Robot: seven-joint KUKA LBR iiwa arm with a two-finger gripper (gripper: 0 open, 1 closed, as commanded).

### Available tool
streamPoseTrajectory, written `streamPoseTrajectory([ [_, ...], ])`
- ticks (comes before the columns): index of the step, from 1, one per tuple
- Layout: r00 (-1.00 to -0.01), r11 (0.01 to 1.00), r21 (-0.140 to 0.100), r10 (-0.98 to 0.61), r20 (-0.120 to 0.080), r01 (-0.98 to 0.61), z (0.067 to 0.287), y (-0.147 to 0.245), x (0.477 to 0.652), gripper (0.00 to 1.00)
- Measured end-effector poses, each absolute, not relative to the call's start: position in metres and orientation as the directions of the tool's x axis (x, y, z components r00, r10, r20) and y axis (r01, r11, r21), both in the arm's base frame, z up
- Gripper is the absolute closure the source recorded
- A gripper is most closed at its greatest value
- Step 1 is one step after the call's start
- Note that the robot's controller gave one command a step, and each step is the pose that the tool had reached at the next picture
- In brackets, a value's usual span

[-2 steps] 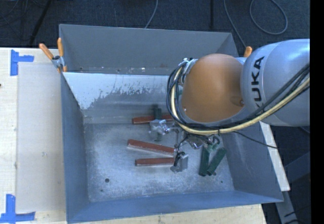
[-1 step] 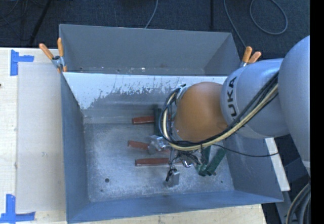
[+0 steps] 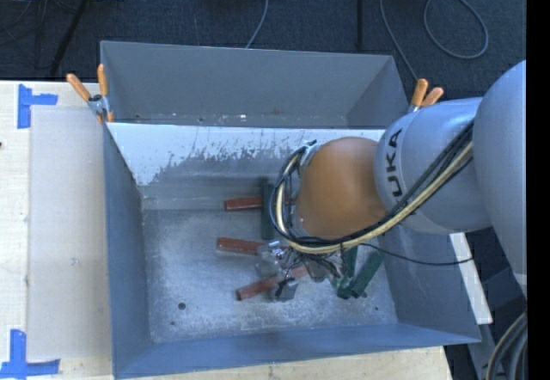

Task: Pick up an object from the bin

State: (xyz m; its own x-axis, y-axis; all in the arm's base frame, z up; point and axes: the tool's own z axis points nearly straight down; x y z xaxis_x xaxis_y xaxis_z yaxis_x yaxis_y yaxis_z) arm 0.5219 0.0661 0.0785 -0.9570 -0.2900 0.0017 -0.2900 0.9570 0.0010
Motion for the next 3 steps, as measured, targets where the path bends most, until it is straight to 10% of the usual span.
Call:
streamPoseTrajectory([
  [1,-0.957,0.957,0.001,-0.289,0.002,-0.289,0.079,0.066,0.522,0.00],
  [2,-0.913,0.913,-0.001,-0.409,-0.003,-0.409,0.089,0.056,0.556,0.00],
  [3,-0.978,0.978,0.001,-0.211,-0.007,-0.211,0.071,0.060,0.536,0.00],
])
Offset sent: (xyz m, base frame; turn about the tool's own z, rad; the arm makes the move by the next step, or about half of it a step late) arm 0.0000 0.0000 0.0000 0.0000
